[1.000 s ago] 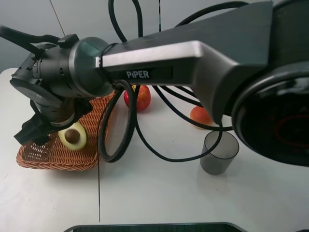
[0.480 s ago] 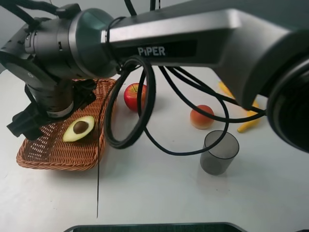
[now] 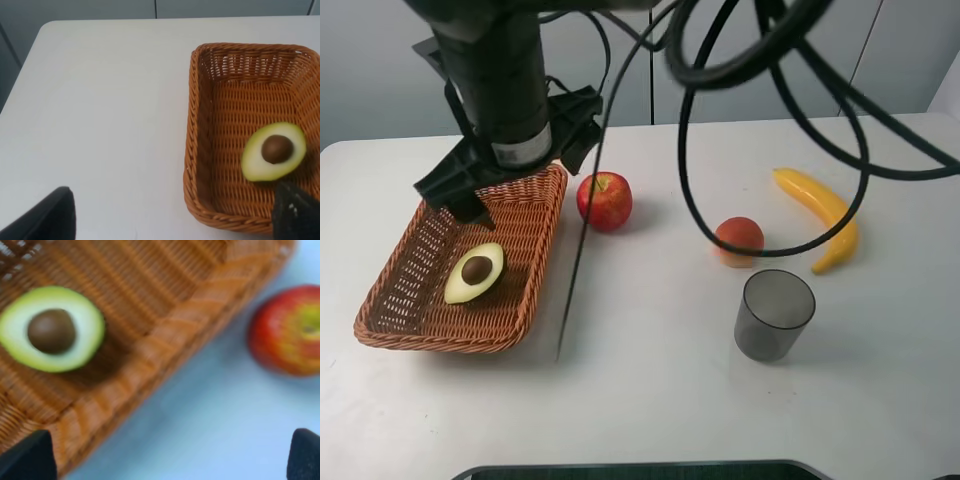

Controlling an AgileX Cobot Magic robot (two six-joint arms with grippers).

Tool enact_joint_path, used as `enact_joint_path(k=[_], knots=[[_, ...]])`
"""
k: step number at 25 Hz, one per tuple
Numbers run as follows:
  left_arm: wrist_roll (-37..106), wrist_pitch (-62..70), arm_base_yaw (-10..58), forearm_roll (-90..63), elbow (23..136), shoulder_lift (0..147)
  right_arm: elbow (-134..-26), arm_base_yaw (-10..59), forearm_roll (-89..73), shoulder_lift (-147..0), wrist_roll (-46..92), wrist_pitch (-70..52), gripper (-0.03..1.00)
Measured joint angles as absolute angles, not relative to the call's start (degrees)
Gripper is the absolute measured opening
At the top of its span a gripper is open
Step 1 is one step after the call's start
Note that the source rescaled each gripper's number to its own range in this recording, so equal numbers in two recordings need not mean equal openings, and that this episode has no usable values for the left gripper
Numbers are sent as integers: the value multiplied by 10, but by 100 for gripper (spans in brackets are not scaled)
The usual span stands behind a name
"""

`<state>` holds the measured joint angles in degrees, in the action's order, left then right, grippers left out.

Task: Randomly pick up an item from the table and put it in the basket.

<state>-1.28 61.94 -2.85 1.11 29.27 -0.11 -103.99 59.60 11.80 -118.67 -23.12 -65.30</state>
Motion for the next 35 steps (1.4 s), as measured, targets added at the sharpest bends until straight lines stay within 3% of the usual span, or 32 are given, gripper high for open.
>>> enact_joint_path(k=[9, 23, 35], knots=[[-13, 619, -28, 11, 293, -1, -871, 504, 106, -1028, -259, -643, 100], [-12, 619, -28, 11, 293, -1, -610, 270, 97, -692, -272, -627, 100], [-10, 619, -28, 11, 293, -1, -495, 236, 110, -367, -224, -636, 100]])
